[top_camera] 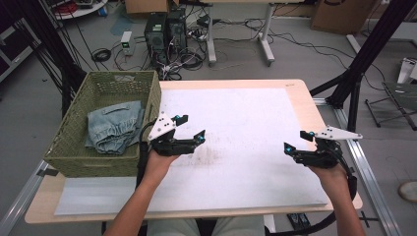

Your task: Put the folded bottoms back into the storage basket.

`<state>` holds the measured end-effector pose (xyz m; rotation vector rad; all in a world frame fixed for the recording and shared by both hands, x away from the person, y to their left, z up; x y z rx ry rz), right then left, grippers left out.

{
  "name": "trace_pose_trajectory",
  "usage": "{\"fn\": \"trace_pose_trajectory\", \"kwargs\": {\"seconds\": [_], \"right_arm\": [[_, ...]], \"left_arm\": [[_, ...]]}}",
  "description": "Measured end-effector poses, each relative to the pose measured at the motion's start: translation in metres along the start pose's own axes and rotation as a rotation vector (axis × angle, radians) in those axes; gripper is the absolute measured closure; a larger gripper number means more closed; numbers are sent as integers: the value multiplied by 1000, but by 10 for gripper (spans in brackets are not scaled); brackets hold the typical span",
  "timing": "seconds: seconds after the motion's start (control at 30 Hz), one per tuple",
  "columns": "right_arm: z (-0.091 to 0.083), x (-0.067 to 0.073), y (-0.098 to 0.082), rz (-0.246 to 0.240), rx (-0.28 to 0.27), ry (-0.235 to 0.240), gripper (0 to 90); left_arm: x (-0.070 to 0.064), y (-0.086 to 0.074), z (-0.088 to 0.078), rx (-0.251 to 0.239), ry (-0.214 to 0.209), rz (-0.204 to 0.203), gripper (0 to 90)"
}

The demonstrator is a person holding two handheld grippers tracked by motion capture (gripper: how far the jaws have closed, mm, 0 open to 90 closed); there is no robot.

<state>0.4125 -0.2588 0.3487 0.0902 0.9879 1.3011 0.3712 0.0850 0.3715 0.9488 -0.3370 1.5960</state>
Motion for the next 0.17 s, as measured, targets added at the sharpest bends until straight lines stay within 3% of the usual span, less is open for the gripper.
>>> {"fn": "trace_pose_trajectory", "kwargs": {"seconds": [0.17], "right_arm": [[1,0,0,3,-1,3,212]], "left_arm": [[2,0,0,0,1,-2,204]]}}
Point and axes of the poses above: each handheld gripper's, and its own axes: z roughly forward along the jaws, y roughly out of its top, x roughly to its left, the point moved 8 cm from there along z, roughly forward along the jaws, and after that the axes turned 11 degrees about x, right-handed, at the moved point
